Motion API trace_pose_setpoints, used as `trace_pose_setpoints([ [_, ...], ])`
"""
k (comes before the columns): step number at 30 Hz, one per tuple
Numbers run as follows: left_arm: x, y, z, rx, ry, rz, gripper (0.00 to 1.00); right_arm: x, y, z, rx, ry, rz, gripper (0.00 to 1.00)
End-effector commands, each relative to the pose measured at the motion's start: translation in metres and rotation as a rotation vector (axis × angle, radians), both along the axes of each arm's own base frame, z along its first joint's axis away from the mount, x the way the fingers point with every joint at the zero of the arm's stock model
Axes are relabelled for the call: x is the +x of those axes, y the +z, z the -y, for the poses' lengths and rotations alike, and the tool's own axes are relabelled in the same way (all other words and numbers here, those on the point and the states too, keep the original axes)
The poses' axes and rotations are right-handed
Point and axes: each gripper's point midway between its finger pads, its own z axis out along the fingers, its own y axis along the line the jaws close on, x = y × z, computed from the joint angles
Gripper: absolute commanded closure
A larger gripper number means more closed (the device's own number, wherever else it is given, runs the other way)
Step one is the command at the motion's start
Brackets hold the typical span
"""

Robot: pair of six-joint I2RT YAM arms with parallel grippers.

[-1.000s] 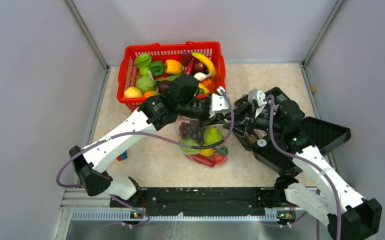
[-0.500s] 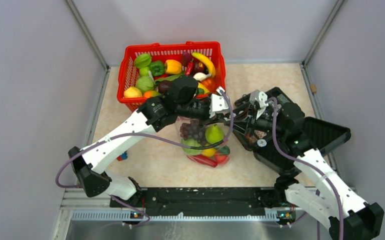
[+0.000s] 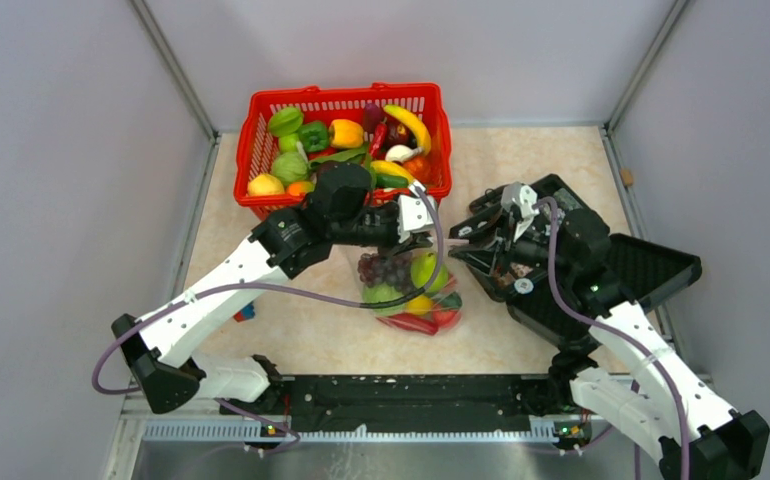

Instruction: Place the food in the zip-top bag and seal the zipper

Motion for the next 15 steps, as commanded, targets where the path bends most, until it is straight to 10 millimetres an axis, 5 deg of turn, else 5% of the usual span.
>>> trace_pose_setpoints([
  [1, -0.005, 0.034, 0.005, -0.104, -0.029, 0.023, 1.00, -0.005, 0.022, -0.002, 0.031, 0.029, 0.046, 0.54],
  [6, -0.010, 0.040, 0.009, -0.124, -0.061, 0.006, 1.00, -0.002, 0.029, 0.001, -0.001, 0.009, 0.085, 0.37],
  [15, -0.014, 0.042, 0.014, -0.147, -0.085, -0.011, 1.00, 0.004, 0.034, -0.009, -0.036, 0.058, 0.065, 0.40],
])
